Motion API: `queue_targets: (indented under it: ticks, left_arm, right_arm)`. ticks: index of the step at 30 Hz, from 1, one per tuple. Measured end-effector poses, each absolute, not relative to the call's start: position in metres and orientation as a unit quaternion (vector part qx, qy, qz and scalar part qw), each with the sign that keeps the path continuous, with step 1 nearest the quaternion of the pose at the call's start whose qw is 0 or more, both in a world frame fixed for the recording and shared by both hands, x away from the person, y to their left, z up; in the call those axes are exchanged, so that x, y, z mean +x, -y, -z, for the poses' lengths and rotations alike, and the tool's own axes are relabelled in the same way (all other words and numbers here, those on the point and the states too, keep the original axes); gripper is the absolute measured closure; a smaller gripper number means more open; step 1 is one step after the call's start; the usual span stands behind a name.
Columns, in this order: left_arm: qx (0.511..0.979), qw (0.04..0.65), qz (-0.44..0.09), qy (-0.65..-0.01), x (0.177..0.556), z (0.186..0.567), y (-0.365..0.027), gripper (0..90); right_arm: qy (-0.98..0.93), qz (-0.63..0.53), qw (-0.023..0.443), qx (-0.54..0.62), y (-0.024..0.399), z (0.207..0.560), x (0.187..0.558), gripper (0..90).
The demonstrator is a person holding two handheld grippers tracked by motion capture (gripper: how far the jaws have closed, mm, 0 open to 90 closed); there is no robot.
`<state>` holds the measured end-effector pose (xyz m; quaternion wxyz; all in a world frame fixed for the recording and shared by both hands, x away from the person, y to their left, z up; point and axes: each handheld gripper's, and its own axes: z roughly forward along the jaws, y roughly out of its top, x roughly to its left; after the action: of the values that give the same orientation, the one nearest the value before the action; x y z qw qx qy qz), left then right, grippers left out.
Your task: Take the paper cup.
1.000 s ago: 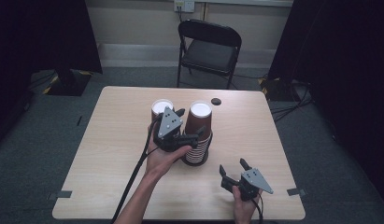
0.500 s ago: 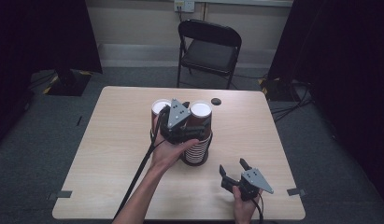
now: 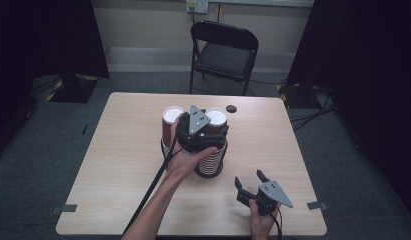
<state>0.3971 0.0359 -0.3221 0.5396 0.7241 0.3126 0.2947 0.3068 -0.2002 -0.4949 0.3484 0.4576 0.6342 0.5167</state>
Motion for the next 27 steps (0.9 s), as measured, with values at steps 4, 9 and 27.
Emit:
queue_targets:
  ticks: [4,9,27]
  left_arm:
    - [0.730,0.531,-0.298,-0.310,0.3978,0.3226,-0.0326,15.7]
    - [0.733,0.521,-0.302,-0.315,0.4002,0.3265,-0.0284,15.8]
    - [0.737,0.510,-0.294,-0.332,0.4052,0.3263,-0.0264,21.1]
  right_arm:
    - [-0.634,-0.517,0.348,0.457,0.2002,0.4949,0.3068,16.4]
    - [-0.634,-0.517,0.348,0.457,0.2002,0.4949,0.3068,16.3]
    - [-0.633,-0.520,0.349,0.455,0.2011,0.4951,0.3062,16.3]
